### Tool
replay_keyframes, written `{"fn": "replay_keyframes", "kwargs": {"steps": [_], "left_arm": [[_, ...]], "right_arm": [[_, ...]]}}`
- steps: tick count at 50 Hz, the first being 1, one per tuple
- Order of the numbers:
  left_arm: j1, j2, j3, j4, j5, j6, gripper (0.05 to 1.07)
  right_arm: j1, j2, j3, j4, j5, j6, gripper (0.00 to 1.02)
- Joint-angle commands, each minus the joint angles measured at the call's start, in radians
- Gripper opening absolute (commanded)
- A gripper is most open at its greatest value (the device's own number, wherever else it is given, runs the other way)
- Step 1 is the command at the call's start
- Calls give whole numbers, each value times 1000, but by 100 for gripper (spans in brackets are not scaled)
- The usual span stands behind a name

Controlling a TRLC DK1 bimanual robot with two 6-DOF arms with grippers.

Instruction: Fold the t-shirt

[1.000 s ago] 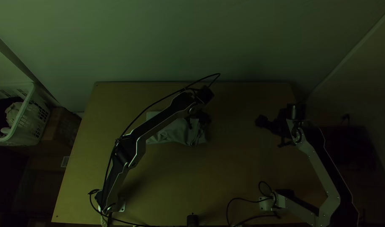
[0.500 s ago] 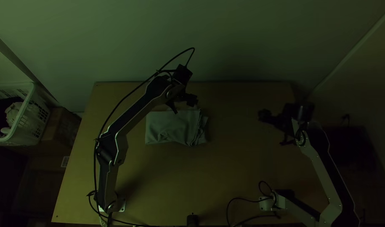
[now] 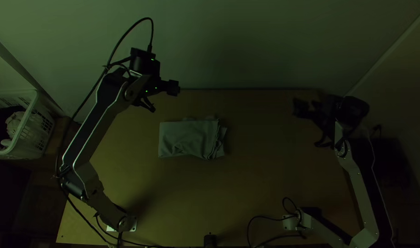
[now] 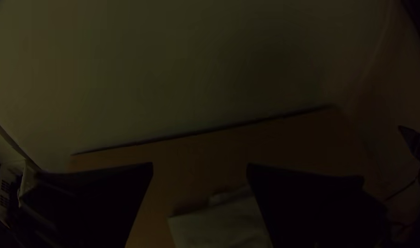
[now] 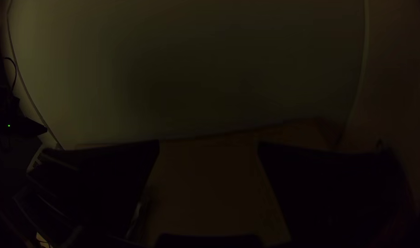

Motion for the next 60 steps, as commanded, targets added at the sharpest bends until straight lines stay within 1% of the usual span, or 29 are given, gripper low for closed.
{"fn": "replay_keyframes", "kwargs": {"steps": [1,4,7,11,14,17,26,28,30,34,39,44,50,54,60], "left_arm": [[46,-123,-85,36,6,32,103],[87,-187,-156,90,6,41,103],[113,-250,-226,130,4,55,103],[155,-336,-323,173,4,58,103],[190,-399,-398,205,4,58,103],[215,-459,-466,225,4,58,103],[288,-618,-667,271,6,69,103],[310,-652,-708,277,7,69,103],[325,-686,-753,289,15,69,103],[336,-764,-855,349,20,72,103],[347,-833,-943,380,23,78,103],[365,-925,-1009,456,4,81,103],[370,-992,-1064,484,-3,83,103],[377,-1055,-1131,536,-39,84,103],[385,-1161,-1248,610,-45,129,103]], "right_arm": [[-14,-37,29,43,5,-47,98],[-17,-57,24,66,13,-83,98],[-8,-91,0,112,53,-149,98],[12,-125,-3,140,82,-172,98],[12,-149,-8,141,85,-207,98],[14,-174,-14,144,99,-228,98],[12,-289,-75,175,111,-255,98],[12,-323,-100,201,113,-256,98],[11,-358,-125,206,127,-256,98],[12,-418,-163,207,134,-264,98],[12,-487,-204,209,134,-279,98],[8,-550,-240,224,134,-291,98],[12,-619,-292,230,133,-305,98],[14,-666,-335,266,133,-310,98],[34,-732,-384,301,133,-314,98]]}}
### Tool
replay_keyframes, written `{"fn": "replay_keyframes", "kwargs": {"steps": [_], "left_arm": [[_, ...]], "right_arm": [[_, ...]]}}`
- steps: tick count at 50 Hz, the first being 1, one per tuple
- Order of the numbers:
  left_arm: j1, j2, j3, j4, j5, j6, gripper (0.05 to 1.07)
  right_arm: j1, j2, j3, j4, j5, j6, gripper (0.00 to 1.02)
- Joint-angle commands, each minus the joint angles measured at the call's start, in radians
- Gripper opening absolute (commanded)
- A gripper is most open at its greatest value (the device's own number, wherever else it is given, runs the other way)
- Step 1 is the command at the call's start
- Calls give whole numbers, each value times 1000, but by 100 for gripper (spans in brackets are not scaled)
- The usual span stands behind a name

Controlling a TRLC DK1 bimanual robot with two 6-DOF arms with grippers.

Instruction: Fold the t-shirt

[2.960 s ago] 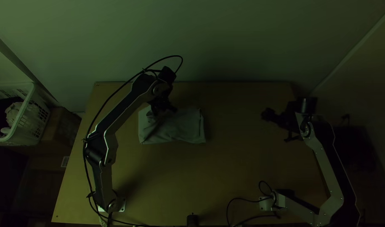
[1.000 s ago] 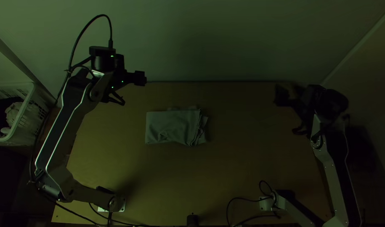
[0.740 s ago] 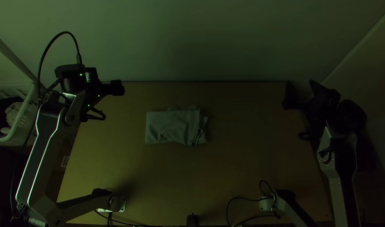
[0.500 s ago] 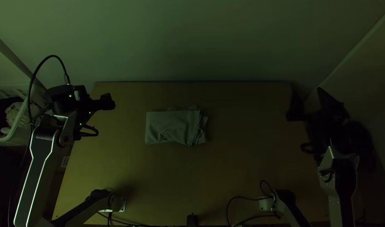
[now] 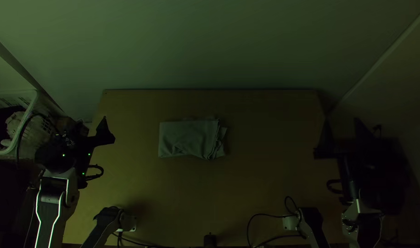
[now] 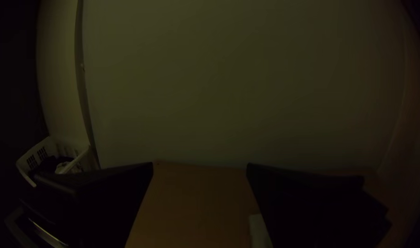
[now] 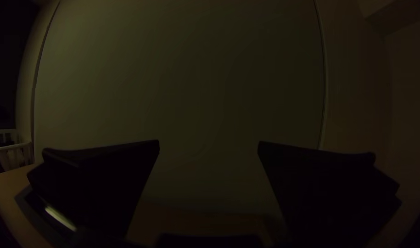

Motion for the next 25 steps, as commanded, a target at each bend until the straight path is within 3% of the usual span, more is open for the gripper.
{"fn": "replay_keyframes", "kwargs": {"steps": [1,12,21,25], "left_arm": [[13,-98,-113,67,-15,51,103],[39,-385,-414,253,-18,130,103],[34,-612,-580,254,-8,136,101],[41,-626,-629,267,-16,140,102]], "right_arm": [[23,-64,-53,47,3,-24,98],[23,-183,-173,67,3,-13,98],[67,-364,-360,303,3,2,98],[81,-377,-394,303,3,22,98]]}}
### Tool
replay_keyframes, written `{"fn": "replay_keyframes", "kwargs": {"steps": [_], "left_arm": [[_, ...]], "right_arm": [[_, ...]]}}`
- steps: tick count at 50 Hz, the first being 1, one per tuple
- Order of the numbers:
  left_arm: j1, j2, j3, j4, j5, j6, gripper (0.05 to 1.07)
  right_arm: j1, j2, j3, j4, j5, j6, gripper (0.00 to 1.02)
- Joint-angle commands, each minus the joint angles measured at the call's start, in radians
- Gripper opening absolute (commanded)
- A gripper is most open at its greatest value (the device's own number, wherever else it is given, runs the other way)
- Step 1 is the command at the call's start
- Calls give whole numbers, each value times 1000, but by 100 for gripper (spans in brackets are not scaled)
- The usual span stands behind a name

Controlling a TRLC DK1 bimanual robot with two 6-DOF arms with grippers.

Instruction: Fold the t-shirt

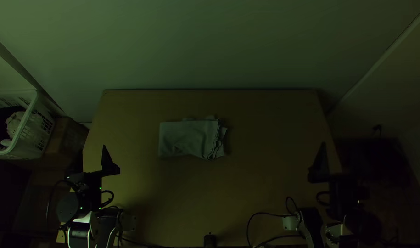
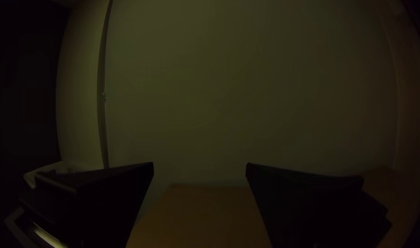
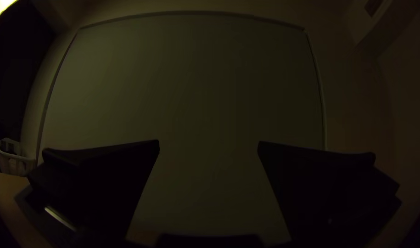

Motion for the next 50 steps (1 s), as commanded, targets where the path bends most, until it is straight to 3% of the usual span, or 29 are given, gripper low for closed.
{"fn": "replay_keyframes", "kwargs": {"steps": [1,19,29,39,50], "left_arm": [[10,-28,-68,38,-4,24,102],[-13,-28,-297,433,22,94,102],[-14,-27,-378,432,24,132,102],[-28,-27,-383,295,24,96,102],[5,-25,-383,234,24,117,102]], "right_arm": [[18,-25,-61,28,3,27,98],[8,-70,-311,154,11,56,98],[-5,-70,-399,154,44,67,98],[-17,-70,-453,122,66,98,98],[-58,-70,-457,-102,66,98,98]]}}
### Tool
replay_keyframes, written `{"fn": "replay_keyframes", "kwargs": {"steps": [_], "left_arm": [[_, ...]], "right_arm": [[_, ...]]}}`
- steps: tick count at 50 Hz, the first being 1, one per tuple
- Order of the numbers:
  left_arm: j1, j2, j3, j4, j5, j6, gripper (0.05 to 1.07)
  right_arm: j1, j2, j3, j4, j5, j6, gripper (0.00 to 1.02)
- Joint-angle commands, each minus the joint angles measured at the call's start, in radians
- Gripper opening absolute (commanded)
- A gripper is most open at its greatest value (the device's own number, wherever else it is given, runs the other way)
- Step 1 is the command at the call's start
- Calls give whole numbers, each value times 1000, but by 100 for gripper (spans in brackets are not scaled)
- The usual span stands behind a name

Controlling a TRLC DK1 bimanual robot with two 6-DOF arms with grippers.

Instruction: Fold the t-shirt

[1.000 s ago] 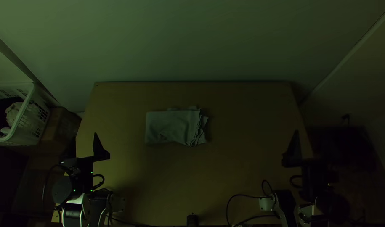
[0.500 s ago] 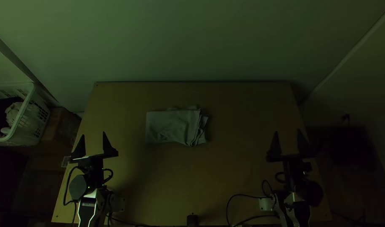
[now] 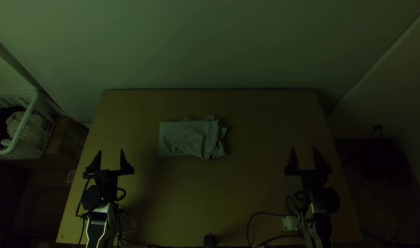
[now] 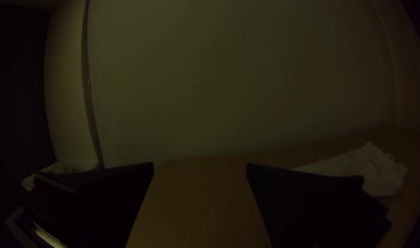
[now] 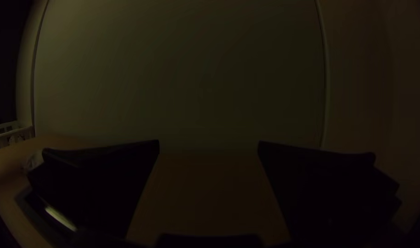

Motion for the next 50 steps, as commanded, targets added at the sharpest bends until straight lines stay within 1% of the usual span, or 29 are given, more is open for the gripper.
{"fn": "replay_keyframes", "kwargs": {"steps": [1,2,4,50], "left_arm": [[28,-3,-51,-10,5,7,102],[28,-3,-51,-10,5,7,102],[28,-3,-51,-10,5,7,102],[28,-1,-51,-10,5,6,102]], "right_arm": [[-33,-6,-19,-102,12,11,98],[-33,-6,-16,-137,12,3,98],[-33,-4,-13,-154,9,-6,98],[-30,-4,-13,-156,9,-6,98]]}}
